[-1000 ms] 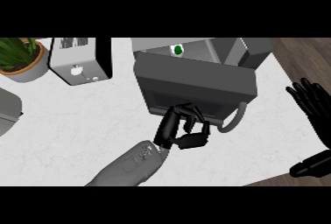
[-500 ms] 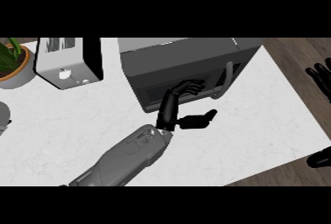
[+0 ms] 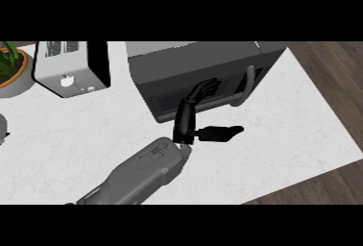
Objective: Pick up the milk, place it into the microwave and close the microwave
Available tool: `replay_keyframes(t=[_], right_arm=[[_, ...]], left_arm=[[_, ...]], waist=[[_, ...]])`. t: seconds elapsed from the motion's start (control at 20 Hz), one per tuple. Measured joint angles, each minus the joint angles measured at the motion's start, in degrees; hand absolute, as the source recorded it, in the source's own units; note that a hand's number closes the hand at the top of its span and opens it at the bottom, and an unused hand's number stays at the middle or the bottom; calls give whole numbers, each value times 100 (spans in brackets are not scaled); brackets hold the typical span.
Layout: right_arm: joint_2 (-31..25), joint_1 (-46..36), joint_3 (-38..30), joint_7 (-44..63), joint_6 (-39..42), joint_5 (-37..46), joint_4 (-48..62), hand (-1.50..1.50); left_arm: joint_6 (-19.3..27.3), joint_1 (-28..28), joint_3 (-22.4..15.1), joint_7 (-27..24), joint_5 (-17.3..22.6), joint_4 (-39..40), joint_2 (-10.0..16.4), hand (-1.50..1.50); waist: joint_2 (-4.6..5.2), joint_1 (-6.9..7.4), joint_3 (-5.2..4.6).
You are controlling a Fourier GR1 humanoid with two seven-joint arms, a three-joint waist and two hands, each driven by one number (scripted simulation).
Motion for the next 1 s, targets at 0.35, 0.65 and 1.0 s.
replay_keyframes(t=[0.35, 0.65, 1.0], right_arm=[[-126, -219, -69, -77, -115, 204, 64, 150], [-142, -376, -64, -106, -185, 308, 148, 150], [134, -445, 28, -106, -7, -17, 398, -150]], left_arm=[[111, -68, -82, -199, 314, -31, 0, -150], [122, -104, -116, -379, 529, -38, 0, -150], [82, -174, -195, -575, 708, -31, 0, -150]], waist=[[64, 30, 16], [109, 48, 22], [173, 92, 44]])
